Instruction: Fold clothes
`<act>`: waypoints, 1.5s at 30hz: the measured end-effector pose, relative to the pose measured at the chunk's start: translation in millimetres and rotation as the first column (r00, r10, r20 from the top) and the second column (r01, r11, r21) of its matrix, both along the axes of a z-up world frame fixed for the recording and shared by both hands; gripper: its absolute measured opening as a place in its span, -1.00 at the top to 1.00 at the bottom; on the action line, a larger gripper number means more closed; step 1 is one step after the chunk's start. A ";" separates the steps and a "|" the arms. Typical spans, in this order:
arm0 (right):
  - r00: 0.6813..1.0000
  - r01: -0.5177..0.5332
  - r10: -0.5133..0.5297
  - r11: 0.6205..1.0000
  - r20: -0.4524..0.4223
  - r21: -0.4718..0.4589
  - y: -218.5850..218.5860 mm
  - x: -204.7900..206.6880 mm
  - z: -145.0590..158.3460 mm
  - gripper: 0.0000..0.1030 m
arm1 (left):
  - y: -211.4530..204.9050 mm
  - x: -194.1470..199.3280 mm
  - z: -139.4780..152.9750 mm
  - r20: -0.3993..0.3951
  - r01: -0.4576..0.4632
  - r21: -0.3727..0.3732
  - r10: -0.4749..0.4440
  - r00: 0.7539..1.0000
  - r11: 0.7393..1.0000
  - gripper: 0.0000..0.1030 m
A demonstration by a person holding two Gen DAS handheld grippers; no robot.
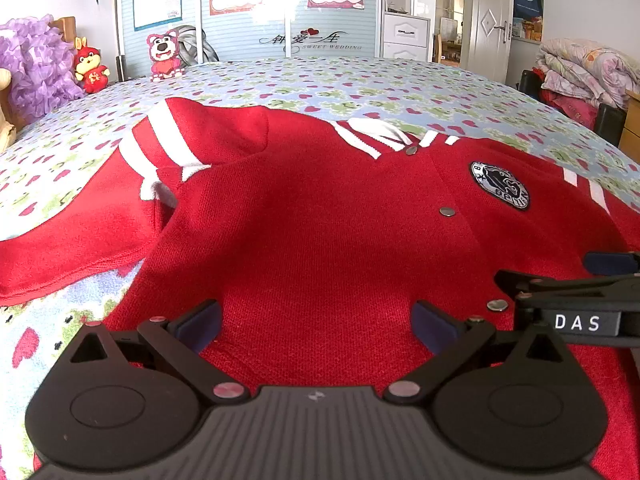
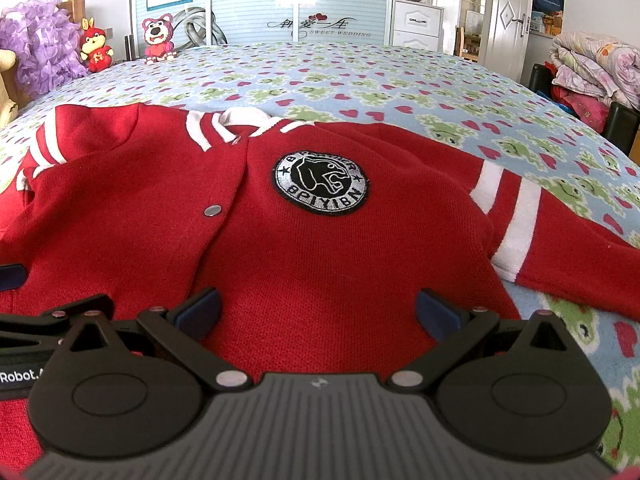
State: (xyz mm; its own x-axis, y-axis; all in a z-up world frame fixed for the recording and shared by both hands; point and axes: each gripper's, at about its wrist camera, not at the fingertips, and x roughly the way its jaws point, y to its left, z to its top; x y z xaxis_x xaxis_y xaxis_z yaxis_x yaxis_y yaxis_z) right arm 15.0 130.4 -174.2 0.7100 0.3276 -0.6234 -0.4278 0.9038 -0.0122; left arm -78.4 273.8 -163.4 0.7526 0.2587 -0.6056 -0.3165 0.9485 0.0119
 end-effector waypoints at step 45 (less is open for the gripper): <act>1.000 -0.002 0.002 1.000 -0.001 0.001 -0.2 2.3 0.3 -0.96 | 0.4 2.2 -1.2 0.000 0.000 0.001 0.000 1.000 1.000 -1.00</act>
